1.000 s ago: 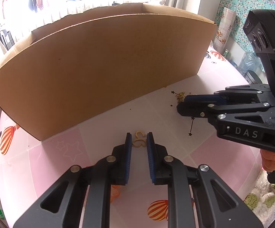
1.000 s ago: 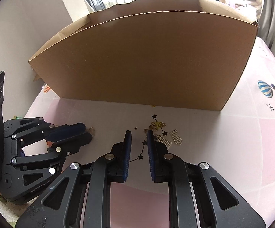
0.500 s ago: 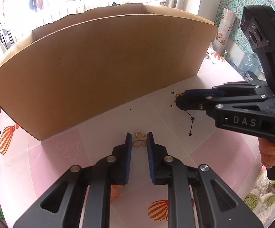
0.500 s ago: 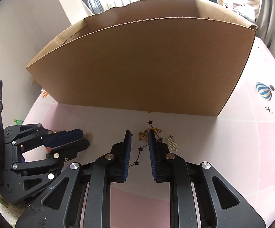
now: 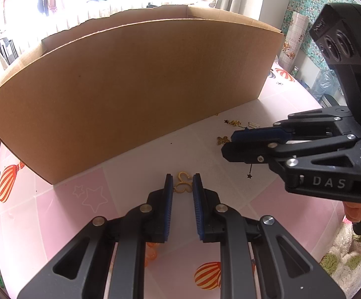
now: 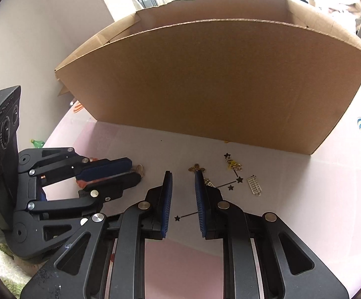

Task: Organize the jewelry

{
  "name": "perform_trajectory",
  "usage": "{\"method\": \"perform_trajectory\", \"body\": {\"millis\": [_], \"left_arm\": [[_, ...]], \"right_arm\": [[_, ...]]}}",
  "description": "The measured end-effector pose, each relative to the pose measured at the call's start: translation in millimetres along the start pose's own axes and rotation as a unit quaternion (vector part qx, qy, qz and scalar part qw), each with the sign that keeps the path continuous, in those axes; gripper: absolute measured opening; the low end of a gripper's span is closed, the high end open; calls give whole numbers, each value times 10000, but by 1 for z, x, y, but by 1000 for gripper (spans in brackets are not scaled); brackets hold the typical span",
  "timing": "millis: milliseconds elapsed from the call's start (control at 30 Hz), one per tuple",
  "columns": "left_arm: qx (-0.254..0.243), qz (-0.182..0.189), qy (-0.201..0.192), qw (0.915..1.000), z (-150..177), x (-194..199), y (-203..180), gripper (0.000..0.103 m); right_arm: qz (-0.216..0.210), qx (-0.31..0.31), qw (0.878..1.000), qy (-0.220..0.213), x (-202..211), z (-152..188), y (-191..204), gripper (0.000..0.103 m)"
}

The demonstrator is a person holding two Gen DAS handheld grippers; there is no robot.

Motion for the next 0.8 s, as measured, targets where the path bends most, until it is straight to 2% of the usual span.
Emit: {"method": "perform_trajectory", "body": {"millis": [200, 467, 600, 800], "left_arm": [[-5, 2, -6, 10000, 0, 0, 0, 16], [-3, 6, -8, 10000, 0, -1, 0, 16], [-2, 8, -8, 10000, 0, -1, 0, 16], [1, 12, -13, 10000, 0, -1, -1, 16]], "right_arm": [[467, 237, 9986, -84, -1, -2, 1, 18], [663, 319, 9972, -111, -7, -3, 6, 18], [793, 503, 9955, -123, -24, -1, 27, 18], [858, 397, 9955, -7, -17, 4, 21, 18]]}}
Point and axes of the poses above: each gripper's, at about its wrist camera, not at the fingertips, and x roughly against the way its jaws point, y to its left, z to its underside, the point moved 2 cm from there along -x, roughly the way its jaws point, and after that the axes turned 10 degrees about -y, right-handed, at the moved point
